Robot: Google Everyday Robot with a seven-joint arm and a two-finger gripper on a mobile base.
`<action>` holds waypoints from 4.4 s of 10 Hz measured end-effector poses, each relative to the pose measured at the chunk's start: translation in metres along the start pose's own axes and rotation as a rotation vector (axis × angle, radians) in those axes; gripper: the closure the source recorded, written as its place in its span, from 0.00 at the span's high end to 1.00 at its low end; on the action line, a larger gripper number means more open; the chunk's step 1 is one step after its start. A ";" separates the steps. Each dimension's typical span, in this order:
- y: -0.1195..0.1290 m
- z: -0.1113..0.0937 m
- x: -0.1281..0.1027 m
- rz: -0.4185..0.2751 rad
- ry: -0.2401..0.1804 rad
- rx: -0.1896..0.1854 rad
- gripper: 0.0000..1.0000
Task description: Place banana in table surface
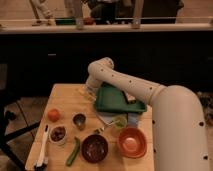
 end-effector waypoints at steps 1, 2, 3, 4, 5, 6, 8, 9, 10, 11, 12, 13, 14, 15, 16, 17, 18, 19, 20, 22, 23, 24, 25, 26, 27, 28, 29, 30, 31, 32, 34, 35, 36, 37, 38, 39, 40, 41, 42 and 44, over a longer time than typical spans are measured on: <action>0.003 0.003 -0.003 -0.011 -0.013 -0.008 0.02; 0.005 0.008 -0.006 -0.021 -0.028 -0.017 0.02; 0.010 0.015 -0.014 -0.035 -0.043 -0.030 0.02; 0.015 0.024 -0.023 -0.050 -0.054 -0.045 0.02; 0.018 0.031 -0.031 -0.062 -0.063 -0.058 0.02; 0.020 0.037 -0.037 -0.072 -0.066 -0.067 0.02; 0.023 0.052 -0.053 -0.093 -0.070 -0.090 0.02; 0.025 0.058 -0.058 -0.097 -0.071 -0.098 0.02; 0.021 0.061 -0.058 -0.094 -0.072 -0.101 0.02; 0.019 0.063 -0.058 -0.092 -0.071 -0.101 0.02; 0.018 0.066 -0.060 -0.092 -0.071 -0.104 0.02; 0.016 0.070 -0.059 -0.088 -0.068 -0.104 0.02; 0.013 0.072 -0.057 -0.073 -0.066 -0.103 0.04; 0.009 0.074 -0.054 -0.048 -0.066 -0.105 0.10; 0.007 0.076 -0.052 -0.025 -0.073 -0.113 0.20; 0.002 0.075 -0.048 -0.001 -0.093 -0.123 0.31; -0.002 0.072 -0.043 0.011 -0.109 -0.130 0.41; -0.004 0.071 -0.042 0.017 -0.126 -0.138 0.52; -0.005 0.070 -0.041 0.019 -0.140 -0.147 0.63; -0.008 0.067 -0.038 0.013 -0.151 -0.157 0.78; -0.007 0.067 -0.039 0.006 -0.158 -0.164 0.80; -0.006 0.067 -0.040 0.002 -0.164 -0.169 0.80; -0.007 0.065 -0.040 0.001 -0.172 -0.171 0.80; -0.008 0.062 -0.039 0.001 -0.178 -0.172 0.80; -0.008 0.060 -0.039 -0.002 -0.185 -0.172 0.80; -0.008 0.058 -0.039 -0.003 -0.188 -0.171 0.80; -0.009 0.056 -0.038 -0.004 -0.190 -0.169 0.80; -0.009 0.054 -0.038 -0.004 -0.193 -0.166 0.80; -0.010 0.050 -0.036 -0.003 -0.200 -0.161 0.80; -0.013 0.045 -0.033 -0.001 -0.209 -0.153 0.80; -0.017 0.036 -0.029 -0.002 -0.227 -0.142 0.80; -0.019 0.032 -0.027 -0.004 -0.234 -0.139 0.80; -0.020 0.030 -0.026 -0.007 -0.238 -0.139 0.80; -0.021 0.028 -0.025 -0.014 -0.240 -0.142 0.80; -0.021 0.027 -0.024 -0.024 -0.241 -0.148 0.80; -0.023 0.025 -0.024 -0.036 -0.241 -0.158 0.80; -0.025 0.024 -0.022 -0.052 -0.238 -0.172 0.80; -0.027 0.024 -0.023 -0.073 -0.233 -0.191 0.80; -0.028 0.025 -0.024 -0.093 -0.224 -0.211 0.80; -0.031 0.027 -0.022 -0.130 -0.205 -0.251 0.80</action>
